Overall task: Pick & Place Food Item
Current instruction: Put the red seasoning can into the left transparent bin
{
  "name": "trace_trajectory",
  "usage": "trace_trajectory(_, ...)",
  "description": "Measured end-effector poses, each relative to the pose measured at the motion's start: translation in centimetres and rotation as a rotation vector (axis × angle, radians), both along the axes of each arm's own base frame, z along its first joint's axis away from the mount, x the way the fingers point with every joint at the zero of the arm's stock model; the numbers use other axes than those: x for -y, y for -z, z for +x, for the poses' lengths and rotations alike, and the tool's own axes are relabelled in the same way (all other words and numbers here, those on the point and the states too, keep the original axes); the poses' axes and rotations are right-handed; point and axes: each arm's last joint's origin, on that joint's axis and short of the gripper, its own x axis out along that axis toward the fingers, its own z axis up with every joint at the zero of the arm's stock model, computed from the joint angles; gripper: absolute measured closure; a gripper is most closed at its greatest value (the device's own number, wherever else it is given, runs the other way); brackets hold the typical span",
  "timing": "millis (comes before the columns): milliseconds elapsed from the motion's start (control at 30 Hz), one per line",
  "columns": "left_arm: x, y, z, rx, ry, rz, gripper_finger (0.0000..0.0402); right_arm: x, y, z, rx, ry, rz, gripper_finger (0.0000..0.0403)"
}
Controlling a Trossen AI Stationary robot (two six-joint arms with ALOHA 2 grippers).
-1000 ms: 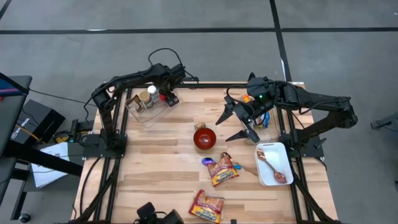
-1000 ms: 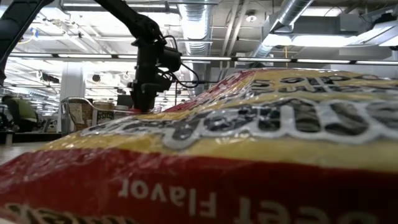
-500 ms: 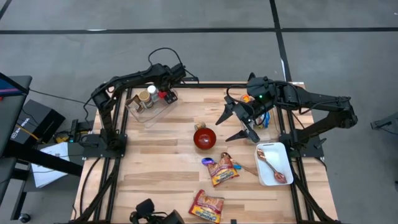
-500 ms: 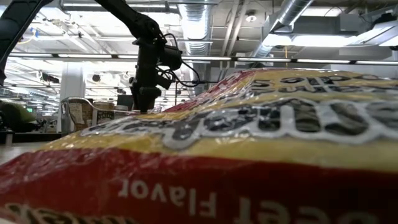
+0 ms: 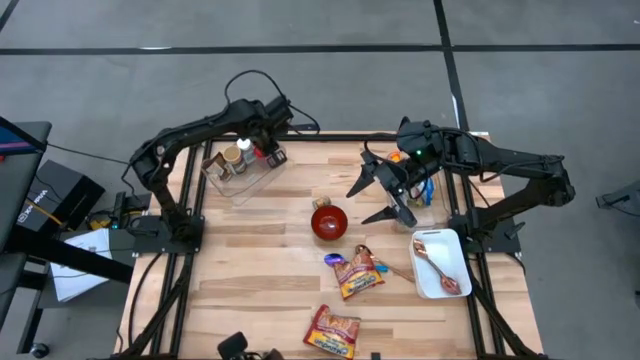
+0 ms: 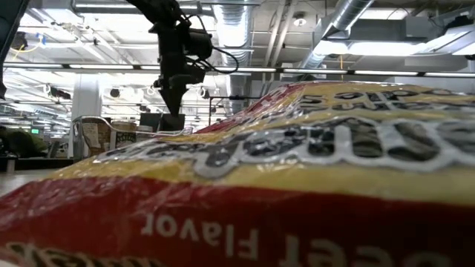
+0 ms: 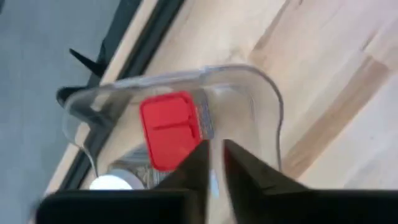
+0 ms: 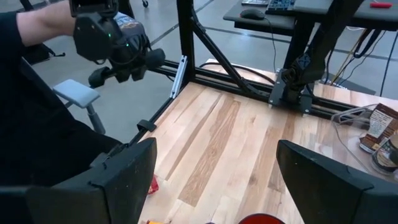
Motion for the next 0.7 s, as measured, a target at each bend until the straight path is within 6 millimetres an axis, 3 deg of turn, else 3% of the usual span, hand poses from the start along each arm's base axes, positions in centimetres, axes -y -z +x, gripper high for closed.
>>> trace_trajectory(67, -0.1, 0.7, 0.2, -0.013, -0.002, -0.012, 0.039, 0.0, 0.0, 0.0, -0.001, -0.001, 0.0, 0.0078)
trace_trajectory(333, -0.2, 5.6, -0.5, -0.137, -0.024, -0.073, 0.0399, 0.0, 0.1, 0.0, -0.01, -0.001, 0.001, 0.0078)
trace_trajectory(700, -0.9, 8.4, -1.9, -0.131, -0.06, -0.056, 0.0401, 0.4, 0.0, 0.0, 0.006, 0.003, -0.018, 0.0078)
